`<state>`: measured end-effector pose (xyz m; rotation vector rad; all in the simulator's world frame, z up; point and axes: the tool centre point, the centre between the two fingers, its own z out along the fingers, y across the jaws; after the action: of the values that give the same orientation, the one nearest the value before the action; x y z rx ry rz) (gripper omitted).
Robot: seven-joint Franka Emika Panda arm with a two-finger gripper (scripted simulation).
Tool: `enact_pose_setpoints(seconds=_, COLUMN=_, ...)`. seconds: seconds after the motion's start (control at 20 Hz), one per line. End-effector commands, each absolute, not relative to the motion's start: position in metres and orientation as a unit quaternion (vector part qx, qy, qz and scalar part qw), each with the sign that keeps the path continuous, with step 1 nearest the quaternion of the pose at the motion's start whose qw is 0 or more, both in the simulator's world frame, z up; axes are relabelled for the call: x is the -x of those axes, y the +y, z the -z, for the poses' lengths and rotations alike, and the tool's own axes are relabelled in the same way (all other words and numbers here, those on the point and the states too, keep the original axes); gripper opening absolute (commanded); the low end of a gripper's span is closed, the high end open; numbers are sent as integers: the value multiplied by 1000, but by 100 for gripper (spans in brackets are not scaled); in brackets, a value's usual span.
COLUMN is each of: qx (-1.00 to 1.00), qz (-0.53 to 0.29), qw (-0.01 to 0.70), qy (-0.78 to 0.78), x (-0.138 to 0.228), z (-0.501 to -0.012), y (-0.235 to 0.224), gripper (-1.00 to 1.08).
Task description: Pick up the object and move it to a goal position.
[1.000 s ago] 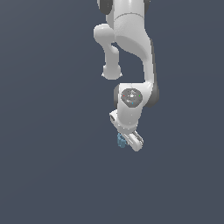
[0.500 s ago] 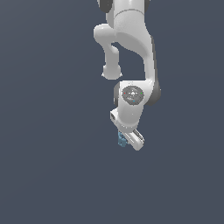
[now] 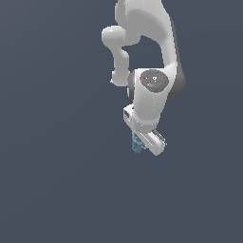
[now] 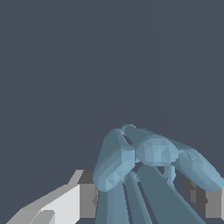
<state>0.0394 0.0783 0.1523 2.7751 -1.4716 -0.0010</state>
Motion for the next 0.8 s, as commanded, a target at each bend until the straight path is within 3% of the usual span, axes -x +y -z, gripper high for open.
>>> enact_pose_setpoints(seconds=0.0, qx=-883, qz=0, qw=0, qy=-469, x=-39, z=-179, y=84, gripper=-100)
enact_pose_setpoints(seconds=0.75, qx=-883, qz=-1, qw=1, qy=-469, x=-35, z=-352, y=119, gripper=-100)
